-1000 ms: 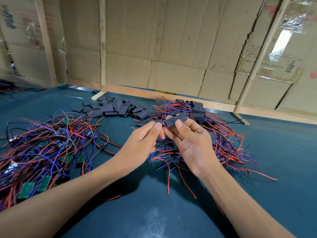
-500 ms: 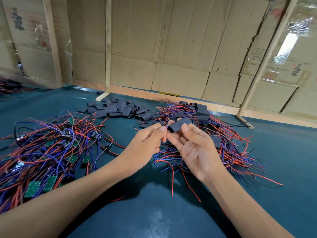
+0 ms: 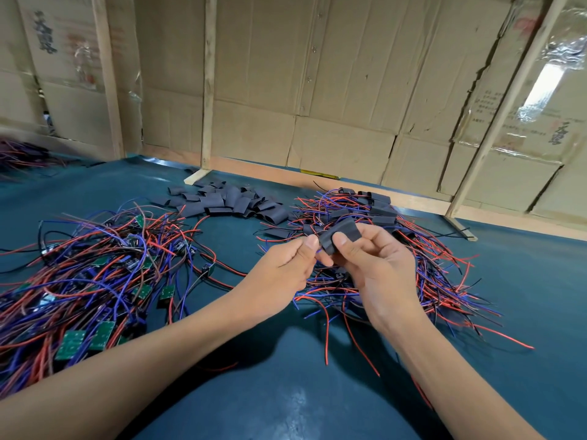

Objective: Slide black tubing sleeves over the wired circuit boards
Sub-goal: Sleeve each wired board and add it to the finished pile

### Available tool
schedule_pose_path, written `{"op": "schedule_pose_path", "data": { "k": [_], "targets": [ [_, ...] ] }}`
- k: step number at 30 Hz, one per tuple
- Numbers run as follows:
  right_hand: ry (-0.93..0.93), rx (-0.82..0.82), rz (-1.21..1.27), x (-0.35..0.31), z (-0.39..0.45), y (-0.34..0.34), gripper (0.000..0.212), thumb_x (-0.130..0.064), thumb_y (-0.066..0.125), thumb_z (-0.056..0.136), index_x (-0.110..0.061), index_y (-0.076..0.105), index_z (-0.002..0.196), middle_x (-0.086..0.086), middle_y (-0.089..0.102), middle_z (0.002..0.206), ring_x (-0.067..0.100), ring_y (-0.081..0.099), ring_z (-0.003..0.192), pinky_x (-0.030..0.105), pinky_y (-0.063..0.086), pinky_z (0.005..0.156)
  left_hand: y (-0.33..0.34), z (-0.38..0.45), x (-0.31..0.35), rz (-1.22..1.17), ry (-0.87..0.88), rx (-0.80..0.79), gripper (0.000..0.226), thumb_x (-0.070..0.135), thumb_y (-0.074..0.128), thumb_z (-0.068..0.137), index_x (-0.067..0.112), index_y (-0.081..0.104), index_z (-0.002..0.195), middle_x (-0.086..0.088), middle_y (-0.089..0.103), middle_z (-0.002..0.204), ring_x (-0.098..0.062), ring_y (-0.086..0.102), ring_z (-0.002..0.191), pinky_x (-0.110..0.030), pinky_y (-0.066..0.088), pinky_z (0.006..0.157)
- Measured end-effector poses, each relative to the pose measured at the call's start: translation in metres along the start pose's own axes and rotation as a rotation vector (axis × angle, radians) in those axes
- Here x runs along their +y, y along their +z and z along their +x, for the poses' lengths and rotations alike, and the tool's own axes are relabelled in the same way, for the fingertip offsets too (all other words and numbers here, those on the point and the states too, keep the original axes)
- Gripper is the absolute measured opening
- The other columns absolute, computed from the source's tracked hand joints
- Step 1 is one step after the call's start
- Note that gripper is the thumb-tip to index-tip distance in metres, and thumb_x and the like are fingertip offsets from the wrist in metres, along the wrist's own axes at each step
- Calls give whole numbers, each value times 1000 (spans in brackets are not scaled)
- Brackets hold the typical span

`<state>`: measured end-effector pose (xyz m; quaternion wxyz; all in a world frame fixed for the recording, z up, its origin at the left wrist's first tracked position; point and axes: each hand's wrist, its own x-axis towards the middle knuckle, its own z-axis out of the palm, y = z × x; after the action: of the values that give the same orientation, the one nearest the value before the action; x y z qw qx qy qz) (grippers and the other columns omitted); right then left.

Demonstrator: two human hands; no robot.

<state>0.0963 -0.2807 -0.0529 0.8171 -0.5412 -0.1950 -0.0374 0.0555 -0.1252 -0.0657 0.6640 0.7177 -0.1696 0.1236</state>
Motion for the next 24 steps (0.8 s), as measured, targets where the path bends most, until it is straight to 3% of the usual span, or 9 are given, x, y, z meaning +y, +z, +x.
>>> {"op": "schedule_pose_path", "data": {
  "k": [3, 4, 6, 8, 11, 13, 16, 19, 24],
  "targets": [
    [-31, 46, -114, -1, 0, -2, 36, -11, 79, 74, 6, 66, 103, 43, 56, 84, 34, 59, 79, 50, 50, 82, -1, 0, -3, 40, -35, -47, 56, 45, 35, 102, -1, 67, 102, 5, 46, 66, -13, 37, 55, -20, 32, 56],
    [-39, 57, -120, -1, 1, -2, 32, -8, 79, 77, 6, 67, 103, 40, 61, 83, 33, 61, 77, 48, 52, 81, -2, 0, -4, 58, -46, -64, 57, 45, 35, 104, -3, 66, 103, 11, 54, 68, -14, 43, 57, -18, 36, 60],
    [-64, 82, -95, -5, 1, -1, 13, 1, 75, 81, -2, 72, 94, 15, 68, 69, 29, 67, 68, 44, 59, 75, -6, 0, -5, 144, -62, -77, 52, 49, 38, 104, 4, 66, 100, 10, 65, 81, -16, 57, 67, -22, 47, 71],
    [-81, 128, -53, -10, 2, -2, 17, 5, 73, 83, -12, 76, 82, 2, 66, 62, 27, 68, 63, 39, 61, 70, -14, 2, -6, 488, 27, -96, 47, 61, 37, 98, 21, 61, 100, 5, 64, 92, -15, 59, 85, -31, 48, 83],
    [-100, 197, -7, -19, 5, -6, 13, 6, 73, 83, 4, 70, 96, 5, 66, 67, 26, 68, 63, 40, 61, 71, -35, 6, -6, 1229, 222, -167, 63, 77, 32, 87, 29, 54, 123, 11, 58, 107, -13, 47, 104, -32, 39, 91],
    [-111, 248, 24, -23, 7, -10, 15, 8, 73, 83, 4, 66, 96, 7, 66, 69, 25, 69, 64, 41, 61, 74, -48, 10, -8, 1396, 181, -188, 66, 81, 34, 84, 34, 56, 124, 13, 57, 114, -14, 45, 112, -33, 36, 94],
    [-122, 318, 102, -29, 10, -13, 15, 10, 72, 84, 1, 64, 93, 15, 59, 76, 24, 69, 66, 42, 60, 78, -57, 13, -9, 1362, 205, -231, 47, 71, 40, 90, 37, 61, 116, 13, 57, 113, -15, 44, 107, -35, 37, 94],
    [-125, 339, 118, -30, 11, -14, 13, 9, 70, 87, 0, 61, 91, 15, 55, 75, 20, 65, 64, 39, 59, 79, -53, 13, -9, 1295, 300, -208, 38, 57, 46, 98, 27, 68, 109, 8, 61, 104, -17, 47, 99, -38, 40, 91],
    [-61, 220, 114, -27, 7, -8, 20, 4, 71, 87, -7, 55, 83, 21, 49, 87, 30, 59, 75, 48, 58, 91, -38, 9, -7, 1094, 353, -130, 29, 40, 48, 103, 16, 62, 96, 6, 48, 81, -14, 44, 78, -34, 41, 78]
  ]
}}
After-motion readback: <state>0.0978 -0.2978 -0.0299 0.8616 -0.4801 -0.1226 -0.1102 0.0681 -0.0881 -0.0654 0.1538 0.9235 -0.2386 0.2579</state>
